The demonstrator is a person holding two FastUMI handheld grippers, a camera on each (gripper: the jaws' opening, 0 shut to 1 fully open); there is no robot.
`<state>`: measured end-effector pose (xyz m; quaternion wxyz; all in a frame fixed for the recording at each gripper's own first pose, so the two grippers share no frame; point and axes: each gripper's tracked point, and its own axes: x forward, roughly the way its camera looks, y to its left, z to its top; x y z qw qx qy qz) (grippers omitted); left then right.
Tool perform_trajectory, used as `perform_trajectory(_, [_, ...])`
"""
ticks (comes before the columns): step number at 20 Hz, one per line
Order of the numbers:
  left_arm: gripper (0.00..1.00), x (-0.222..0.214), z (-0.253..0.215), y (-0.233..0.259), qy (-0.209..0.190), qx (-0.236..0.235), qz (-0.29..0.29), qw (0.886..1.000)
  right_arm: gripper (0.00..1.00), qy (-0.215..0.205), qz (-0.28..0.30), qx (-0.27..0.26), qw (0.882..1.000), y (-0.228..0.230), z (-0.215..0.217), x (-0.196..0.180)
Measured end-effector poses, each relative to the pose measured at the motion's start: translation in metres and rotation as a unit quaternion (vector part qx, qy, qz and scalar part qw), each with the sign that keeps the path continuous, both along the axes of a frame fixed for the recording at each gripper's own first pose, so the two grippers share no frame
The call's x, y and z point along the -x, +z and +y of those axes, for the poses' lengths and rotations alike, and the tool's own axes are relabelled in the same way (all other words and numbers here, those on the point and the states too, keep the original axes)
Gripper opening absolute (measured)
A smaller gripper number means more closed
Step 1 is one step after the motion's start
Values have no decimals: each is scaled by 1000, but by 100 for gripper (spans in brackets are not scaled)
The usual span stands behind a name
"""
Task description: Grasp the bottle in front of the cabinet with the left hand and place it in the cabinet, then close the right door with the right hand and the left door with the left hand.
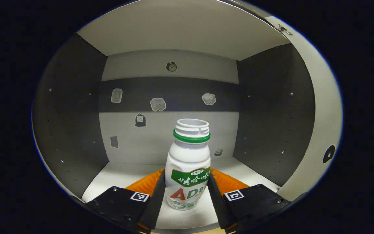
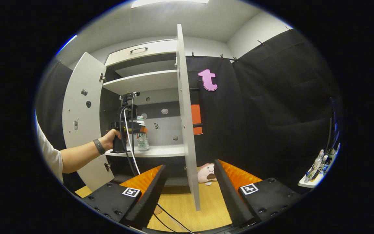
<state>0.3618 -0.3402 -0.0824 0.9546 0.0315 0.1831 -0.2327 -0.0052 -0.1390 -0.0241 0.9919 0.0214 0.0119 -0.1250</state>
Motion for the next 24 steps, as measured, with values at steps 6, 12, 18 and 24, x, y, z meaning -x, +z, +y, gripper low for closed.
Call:
perform_trajectory(6, [72, -2, 0, -3, 13, 21, -2, 1000, 96, -16, 1, -5, 1000, -4, -12, 3])
perform_trajectory(12, [95, 4, 3, 15, 16, 61, -30, 998, 95, -7, 0, 0, 1000, -3, -15, -5])
perform_trajectory(18, [92, 30, 37, 65, 42, 89, -90, 991, 96, 5, -3, 0, 1000, -3, -17, -8])
perform_trajectory(24, [95, 92, 70, 99, 54, 112, -117, 985, 96, 44, -4, 3, 999, -1, -18, -12])
